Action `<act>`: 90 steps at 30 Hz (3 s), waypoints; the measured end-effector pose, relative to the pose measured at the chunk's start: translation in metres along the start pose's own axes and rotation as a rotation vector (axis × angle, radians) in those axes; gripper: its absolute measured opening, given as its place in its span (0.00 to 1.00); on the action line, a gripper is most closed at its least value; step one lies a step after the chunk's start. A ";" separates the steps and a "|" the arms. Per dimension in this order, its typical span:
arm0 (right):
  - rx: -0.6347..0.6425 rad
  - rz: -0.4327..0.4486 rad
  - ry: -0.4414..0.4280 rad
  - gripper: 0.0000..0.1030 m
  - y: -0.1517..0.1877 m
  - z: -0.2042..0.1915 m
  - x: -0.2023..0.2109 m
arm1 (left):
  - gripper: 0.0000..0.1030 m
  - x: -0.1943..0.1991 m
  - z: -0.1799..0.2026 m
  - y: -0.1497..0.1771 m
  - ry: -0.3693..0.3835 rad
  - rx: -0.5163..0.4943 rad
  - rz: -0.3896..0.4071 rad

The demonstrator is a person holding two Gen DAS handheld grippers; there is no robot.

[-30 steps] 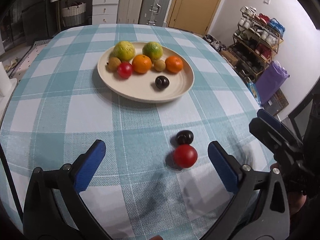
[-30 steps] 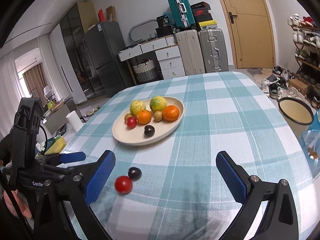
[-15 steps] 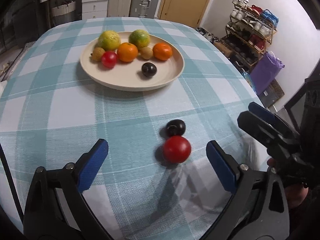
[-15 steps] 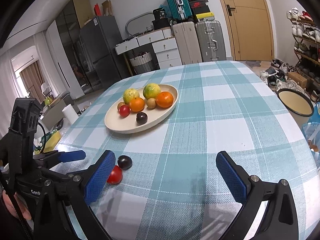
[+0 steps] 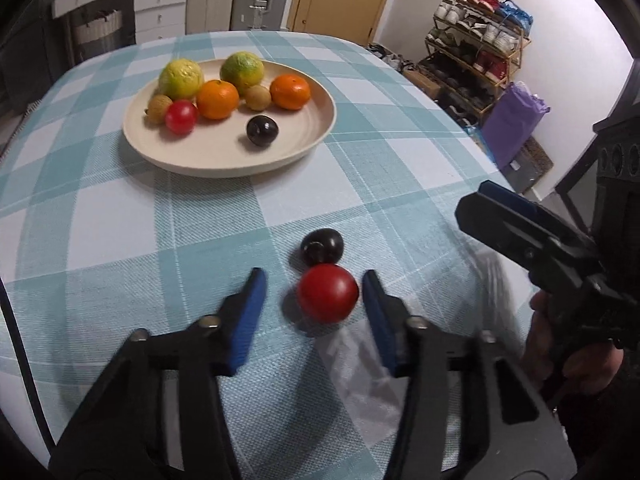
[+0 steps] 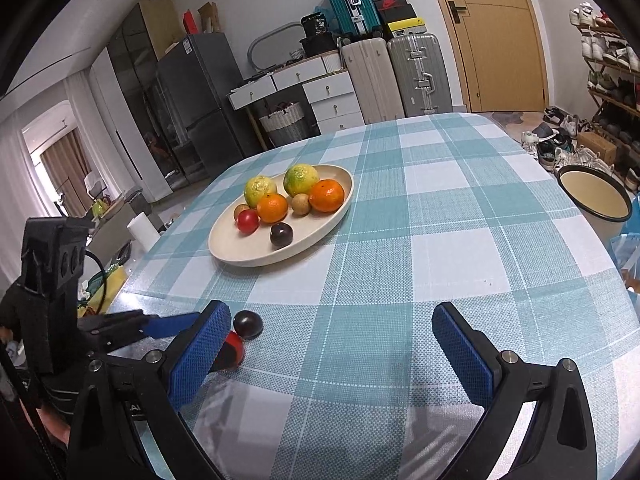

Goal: Organize fruits
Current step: 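Grasp the red tomato with the left tool while the right tool grasps the last plum, then carry the tomato and plum onto the plate and open both tools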

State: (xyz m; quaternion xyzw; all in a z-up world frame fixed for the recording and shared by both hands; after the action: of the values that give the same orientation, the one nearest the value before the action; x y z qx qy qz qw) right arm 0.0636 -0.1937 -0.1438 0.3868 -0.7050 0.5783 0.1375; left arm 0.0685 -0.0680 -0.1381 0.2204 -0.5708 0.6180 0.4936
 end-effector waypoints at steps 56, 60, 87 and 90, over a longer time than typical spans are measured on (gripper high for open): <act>0.197 -0.222 0.019 0.24 0.010 -0.077 -0.069 | 0.27 0.058 -0.117 -0.013 0.099 0.202 0.138; 0.172 -0.186 -0.021 0.24 0.000 -0.076 -0.062 | 0.27 0.056 -0.112 -0.027 0.094 0.194 0.140; 0.029 -0.103 -0.189 0.24 -0.104 -0.037 -0.106 | 0.28 -0.019 -0.093 -0.136 0.110 0.185 0.047; 0.027 -0.104 -0.197 0.24 -0.109 -0.036 -0.112 | 0.28 -0.024 -0.092 -0.138 0.113 0.185 0.039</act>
State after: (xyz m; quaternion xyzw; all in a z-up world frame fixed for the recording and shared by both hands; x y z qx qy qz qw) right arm 0.2057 -0.1208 -0.1279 0.4796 -0.6862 0.5390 0.0925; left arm 0.2244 -0.0111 -0.1139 0.2185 -0.4869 0.6889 0.4905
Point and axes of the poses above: each gripper's, at about its wrist camera, not at the fingertips, and x roughly against the way its jaws point, z to its right, y to its underside, the point moved 3 cm from there along -x, roughly the way its jaws point, and after that the axes turned 5 degrees about -z, right-handed, at the moved point
